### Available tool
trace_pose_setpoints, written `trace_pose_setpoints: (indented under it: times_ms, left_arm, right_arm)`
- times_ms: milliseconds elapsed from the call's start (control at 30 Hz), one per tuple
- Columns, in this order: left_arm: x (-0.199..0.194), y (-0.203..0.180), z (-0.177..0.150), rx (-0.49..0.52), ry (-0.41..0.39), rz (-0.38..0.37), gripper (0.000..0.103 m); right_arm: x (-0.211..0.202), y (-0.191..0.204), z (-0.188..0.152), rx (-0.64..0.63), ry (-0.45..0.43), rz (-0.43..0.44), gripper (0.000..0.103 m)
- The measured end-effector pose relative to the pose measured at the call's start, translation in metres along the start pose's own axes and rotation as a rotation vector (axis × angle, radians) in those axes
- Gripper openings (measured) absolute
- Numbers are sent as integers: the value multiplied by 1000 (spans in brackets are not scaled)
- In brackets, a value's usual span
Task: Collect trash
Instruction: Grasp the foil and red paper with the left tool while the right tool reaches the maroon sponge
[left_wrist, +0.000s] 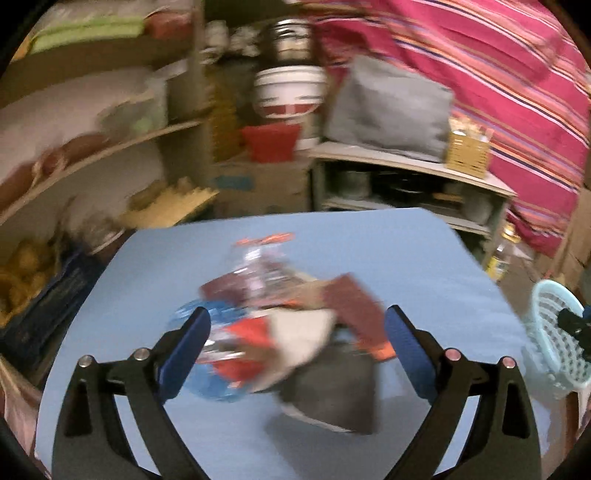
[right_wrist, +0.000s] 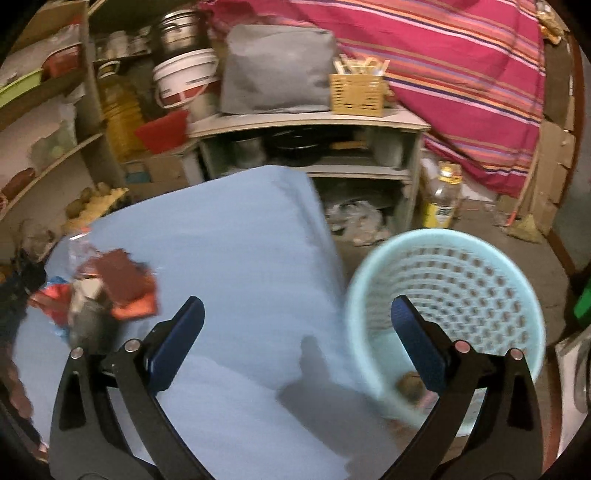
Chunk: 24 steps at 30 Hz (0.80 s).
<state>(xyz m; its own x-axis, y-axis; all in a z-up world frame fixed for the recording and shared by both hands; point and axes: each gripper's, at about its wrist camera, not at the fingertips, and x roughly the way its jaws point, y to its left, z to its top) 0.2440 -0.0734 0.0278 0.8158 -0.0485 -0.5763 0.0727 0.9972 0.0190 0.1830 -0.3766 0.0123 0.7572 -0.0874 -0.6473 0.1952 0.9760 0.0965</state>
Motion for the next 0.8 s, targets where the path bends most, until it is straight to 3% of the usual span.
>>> trace_pose_setpoints:
  times_ms: [233,367,600,633,700,800]
  left_arm:
    - [26,47,-22,-78,80,5,93]
    - [37,49,-29,-71,104,-9,93]
    - [42,51,-25,-60,70,-17,91]
    - [42,51,-23,-62,67,-22,89]
    - [43,50,-23,-48,66,-30,69]
    - [49,51,-25,-35,89,-28,62]
  right_arm:
    - [17,65,-2,-34,8,75,98]
    - [33,75,-18,-60,36,59,98]
    - [53,76,-22,-52,47,37,98]
    - [54,76,-22,-54,48,37,98]
    - [57,77,-22,-46,53,43,98]
    - [58,81,-20,-51,46,45,98]
